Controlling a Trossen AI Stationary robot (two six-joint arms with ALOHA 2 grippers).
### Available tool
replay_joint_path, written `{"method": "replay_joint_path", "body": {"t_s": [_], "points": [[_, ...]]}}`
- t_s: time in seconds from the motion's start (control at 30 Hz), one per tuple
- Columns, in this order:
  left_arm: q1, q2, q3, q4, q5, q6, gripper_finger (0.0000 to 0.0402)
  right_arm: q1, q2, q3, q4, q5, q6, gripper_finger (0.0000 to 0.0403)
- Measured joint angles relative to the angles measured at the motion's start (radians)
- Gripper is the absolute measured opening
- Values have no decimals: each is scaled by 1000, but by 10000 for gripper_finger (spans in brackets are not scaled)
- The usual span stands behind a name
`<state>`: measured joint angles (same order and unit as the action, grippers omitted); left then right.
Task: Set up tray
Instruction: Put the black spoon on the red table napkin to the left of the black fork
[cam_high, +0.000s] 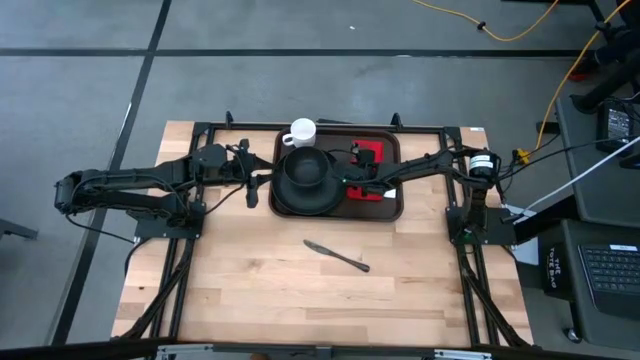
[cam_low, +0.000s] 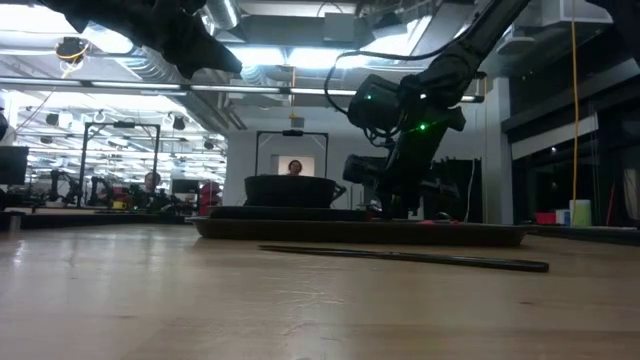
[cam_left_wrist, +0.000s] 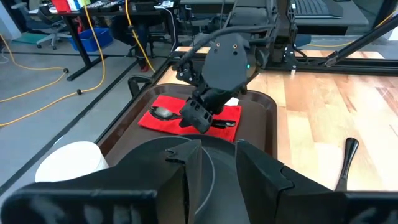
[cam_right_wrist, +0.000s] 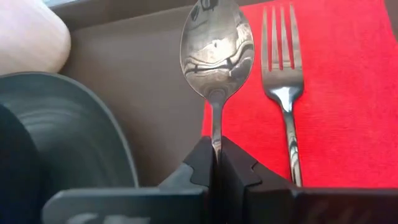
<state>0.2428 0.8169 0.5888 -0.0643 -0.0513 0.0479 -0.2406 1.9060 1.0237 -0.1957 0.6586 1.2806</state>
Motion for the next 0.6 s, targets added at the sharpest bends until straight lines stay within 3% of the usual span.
{"method": "replay_joint_path", "body": {"t_s": [0.6], "points": [[0, 0, 0, 0, 0, 0, 88, -13, 0, 0, -79, -25, 71, 14]]}}
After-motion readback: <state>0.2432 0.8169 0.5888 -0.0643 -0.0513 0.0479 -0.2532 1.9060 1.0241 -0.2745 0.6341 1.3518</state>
